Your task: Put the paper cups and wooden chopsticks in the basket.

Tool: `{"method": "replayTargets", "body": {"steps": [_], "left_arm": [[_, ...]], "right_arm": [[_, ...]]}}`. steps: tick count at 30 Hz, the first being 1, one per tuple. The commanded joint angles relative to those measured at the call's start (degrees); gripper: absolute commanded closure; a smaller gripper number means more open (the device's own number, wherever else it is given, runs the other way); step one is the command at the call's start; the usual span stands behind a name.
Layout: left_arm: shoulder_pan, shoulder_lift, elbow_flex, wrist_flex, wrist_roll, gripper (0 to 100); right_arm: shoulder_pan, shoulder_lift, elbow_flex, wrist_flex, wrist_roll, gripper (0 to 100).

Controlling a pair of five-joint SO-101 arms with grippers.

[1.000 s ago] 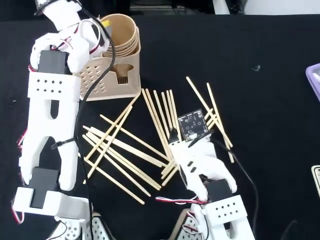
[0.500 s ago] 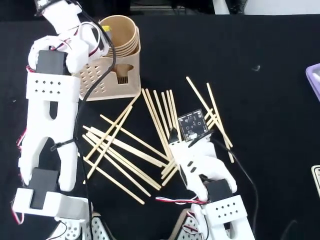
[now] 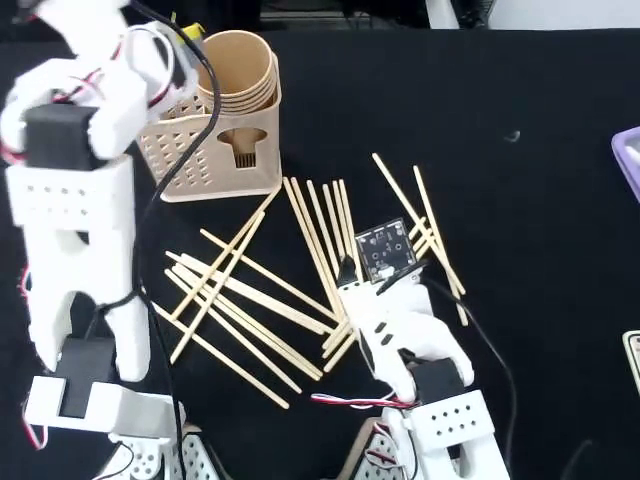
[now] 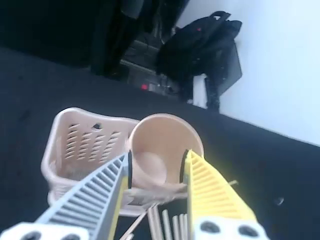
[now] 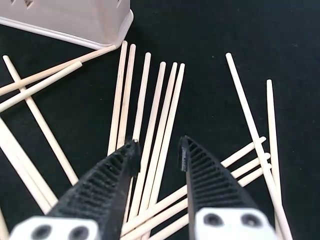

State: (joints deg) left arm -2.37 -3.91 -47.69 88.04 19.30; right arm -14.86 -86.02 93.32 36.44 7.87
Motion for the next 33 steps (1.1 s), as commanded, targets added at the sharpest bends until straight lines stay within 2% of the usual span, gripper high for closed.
{"method": "replayTargets", "body": {"steps": [1, 5, 8, 12, 16, 21, 24, 28, 33], "left_arm": [[-4.44, -0.62, -6.81, 12.92, -7.56, 81], [-14.20, -1.23, 5.23, 12.84, -15.30, 81], [-19.65, -2.90, 17.89, 12.75, -15.21, 81], [-22.81, -8.97, 34.42, 11.34, -15.21, 81], [-22.99, -20.92, 57.27, 0.00, -15.21, 81], [-23.52, -36.66, 93.76, -29.63, -15.74, 81], [-21.76, -43.60, 109.14, -41.67, -15.65, 81], [-20.35, -50.29, 113.01, -40.44, -17.32, 81], [-20.44, -52.75, 118.73, -41.49, -14.86, 81]], "right_arm": [[0.97, -0.48, -1.10, -0.88, -0.09, 85.8], [2.02, -0.31, -6.46, 7.38, -0.35, 85.7], [2.11, 0.04, -9.01, 10.73, -0.26, 85.7], [2.37, 0.13, -10.15, 11.43, 0.00, 85.7], [4.40, 0.22, -17.45, 16.79, -0.35, 85.6], [8.18, 0.31, -29.58, 26.29, 0.09, 85.6], [8.18, 1.54, -33.98, 29.27, 0.44, 85.6], [8.44, 7.87, -42.59, 33.49, 3.16, 85.7], [8.09, 22.02, -48.92, 35.52, -2.20, 85.7]]}}
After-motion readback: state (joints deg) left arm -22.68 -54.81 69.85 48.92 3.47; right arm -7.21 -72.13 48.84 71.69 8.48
